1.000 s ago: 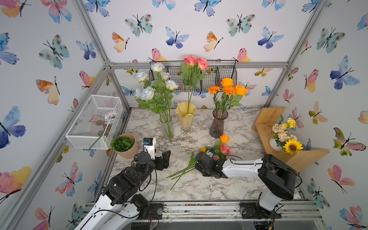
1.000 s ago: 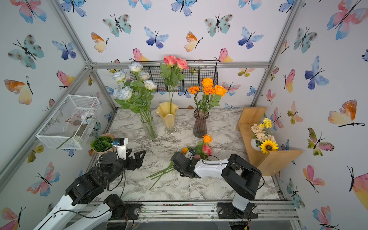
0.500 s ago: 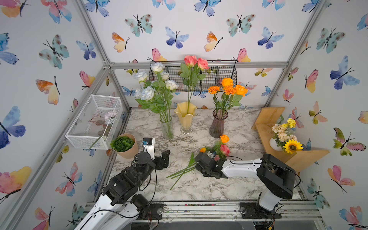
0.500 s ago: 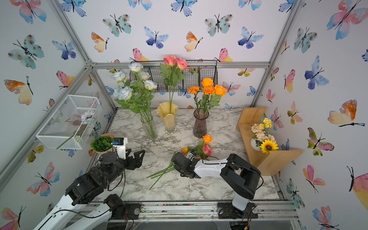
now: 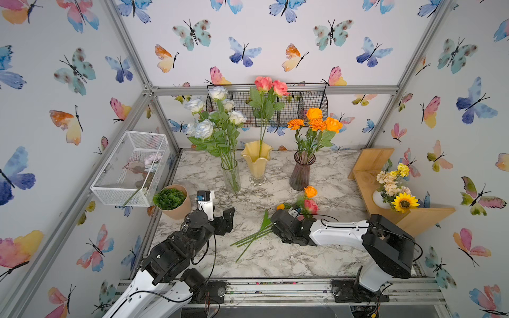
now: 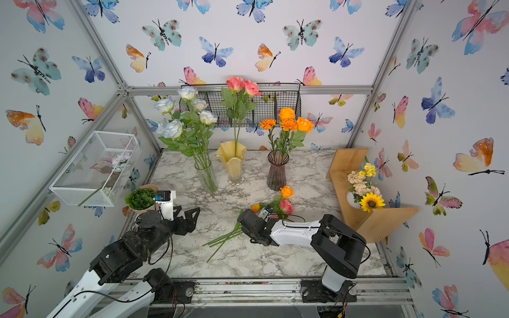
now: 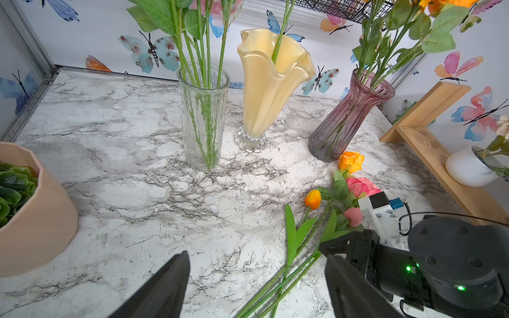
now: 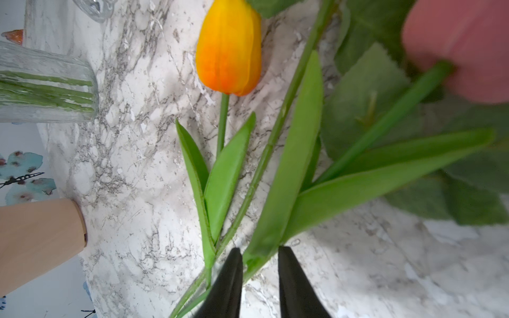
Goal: Arrange the flowers in different vases according to their colors
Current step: Pick up the flower at the center of the board.
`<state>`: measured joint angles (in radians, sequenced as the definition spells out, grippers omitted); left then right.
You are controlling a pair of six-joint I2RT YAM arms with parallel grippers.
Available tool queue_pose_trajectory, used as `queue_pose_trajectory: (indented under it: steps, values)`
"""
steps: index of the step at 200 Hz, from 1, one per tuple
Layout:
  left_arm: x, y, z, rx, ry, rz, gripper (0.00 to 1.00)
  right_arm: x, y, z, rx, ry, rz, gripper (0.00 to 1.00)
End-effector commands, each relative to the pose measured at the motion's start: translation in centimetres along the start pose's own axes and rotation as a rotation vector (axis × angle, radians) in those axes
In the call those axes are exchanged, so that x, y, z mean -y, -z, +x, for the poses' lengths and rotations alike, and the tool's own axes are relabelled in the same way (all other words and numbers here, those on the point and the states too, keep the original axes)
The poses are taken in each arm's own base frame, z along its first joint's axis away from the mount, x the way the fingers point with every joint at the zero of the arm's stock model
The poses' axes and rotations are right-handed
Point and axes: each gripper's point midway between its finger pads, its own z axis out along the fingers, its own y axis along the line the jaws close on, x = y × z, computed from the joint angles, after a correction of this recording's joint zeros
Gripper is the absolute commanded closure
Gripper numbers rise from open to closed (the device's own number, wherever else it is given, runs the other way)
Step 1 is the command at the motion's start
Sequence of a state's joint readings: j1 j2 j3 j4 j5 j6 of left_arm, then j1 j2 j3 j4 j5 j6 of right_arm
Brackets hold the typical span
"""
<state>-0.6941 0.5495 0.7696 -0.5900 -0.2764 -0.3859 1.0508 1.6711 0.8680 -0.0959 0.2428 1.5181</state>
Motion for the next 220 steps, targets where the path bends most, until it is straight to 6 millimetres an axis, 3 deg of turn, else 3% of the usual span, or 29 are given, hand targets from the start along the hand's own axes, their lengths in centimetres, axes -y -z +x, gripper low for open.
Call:
queue_pose_trajectory:
  steps: [1, 62, 156, 220]
  values:
    - [-0.4, 0.3, -0.3, 0.016, 0.001, -0.020, 0.17, 0.0, -0.6, -1.1, 0.046, 0.010, 0.036, 0.72]
    - [-0.4, 0.4, -0.3, 0.019, 0.001, -0.018, 0.18, -0.3, -1.9, -2.3, 0.052, 0.020, 0.056, 0.71]
    - [-0.5, 0.5, -0.4, 0.025, 0.002, -0.019, 0.19, 1.0, -3.8, -1.7, 0.032, 0.019, 0.105, 0.74]
    - [-0.5, 0.6, -0.5, 0.028, 0.003, -0.022, 0.19, 1.5, -3.4, -1.8, 0.036, 0.007, 0.114, 0.97]
